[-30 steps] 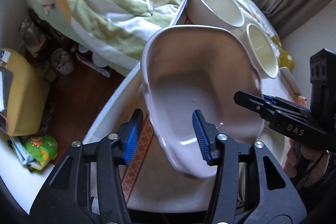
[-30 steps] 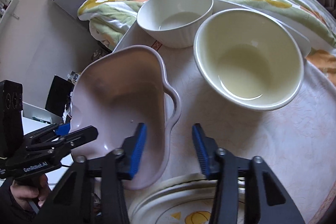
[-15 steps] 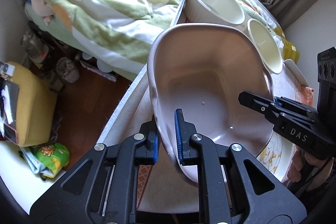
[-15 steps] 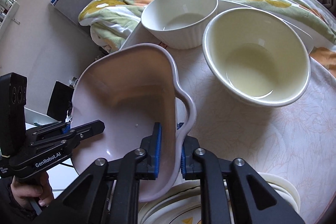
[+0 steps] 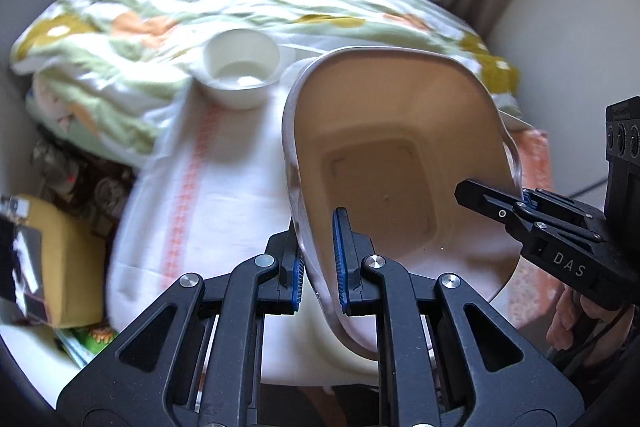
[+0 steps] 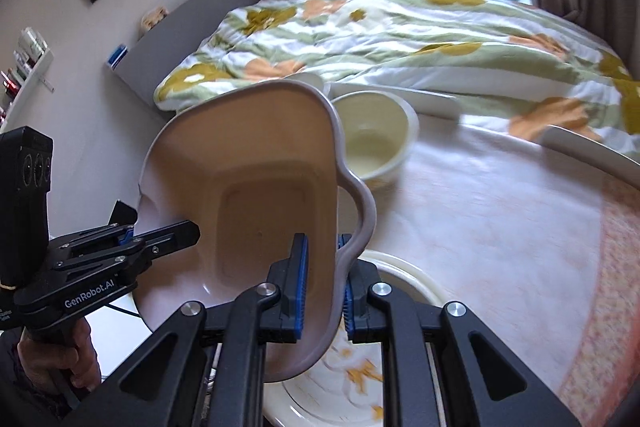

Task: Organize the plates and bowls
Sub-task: 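Lift the pink-beige dish with both grippers and lower it onto the floral runner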

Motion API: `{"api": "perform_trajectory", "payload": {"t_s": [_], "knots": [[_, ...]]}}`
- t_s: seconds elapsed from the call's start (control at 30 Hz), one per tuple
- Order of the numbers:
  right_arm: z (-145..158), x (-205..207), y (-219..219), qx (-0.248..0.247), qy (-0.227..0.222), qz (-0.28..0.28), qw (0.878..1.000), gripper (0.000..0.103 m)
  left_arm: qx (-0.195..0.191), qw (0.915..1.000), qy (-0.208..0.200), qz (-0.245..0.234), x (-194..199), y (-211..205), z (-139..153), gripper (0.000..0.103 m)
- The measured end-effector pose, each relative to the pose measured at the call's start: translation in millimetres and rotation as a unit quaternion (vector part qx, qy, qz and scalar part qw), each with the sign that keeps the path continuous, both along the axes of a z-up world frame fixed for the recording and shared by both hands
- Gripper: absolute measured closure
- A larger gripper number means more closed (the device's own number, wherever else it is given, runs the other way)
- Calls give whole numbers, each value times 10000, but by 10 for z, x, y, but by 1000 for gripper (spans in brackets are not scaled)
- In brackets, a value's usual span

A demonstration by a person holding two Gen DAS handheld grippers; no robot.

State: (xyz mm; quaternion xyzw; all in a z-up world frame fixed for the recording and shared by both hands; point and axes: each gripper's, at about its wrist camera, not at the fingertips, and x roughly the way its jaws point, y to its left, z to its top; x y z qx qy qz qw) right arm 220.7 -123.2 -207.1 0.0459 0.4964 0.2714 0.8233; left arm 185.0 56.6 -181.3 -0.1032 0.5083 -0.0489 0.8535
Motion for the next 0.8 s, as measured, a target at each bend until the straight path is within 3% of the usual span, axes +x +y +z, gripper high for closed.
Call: {"api": "perform_trajectory", "payload": {"t_s": [0.27,0.47,0.63,0.8], "knots": [[134,-333,-1261,-157,-98,-881,9959,89,-237,9966,-77,-784,-58,-1347,25,92],[-81,-524,-2110,-312,136,-1460,9887,89,-470,9916,139,-1196,-30,-2206,-272,92],[-432,-531,-2511,-440,353,-1755,9829,89,-405,9894,391,-1342,54,-2672,-617,92],[-661,-486,-2665,-501,404,-1824,9811,89,-310,9873,512,-1468,72,-2819,-863,92]]}}
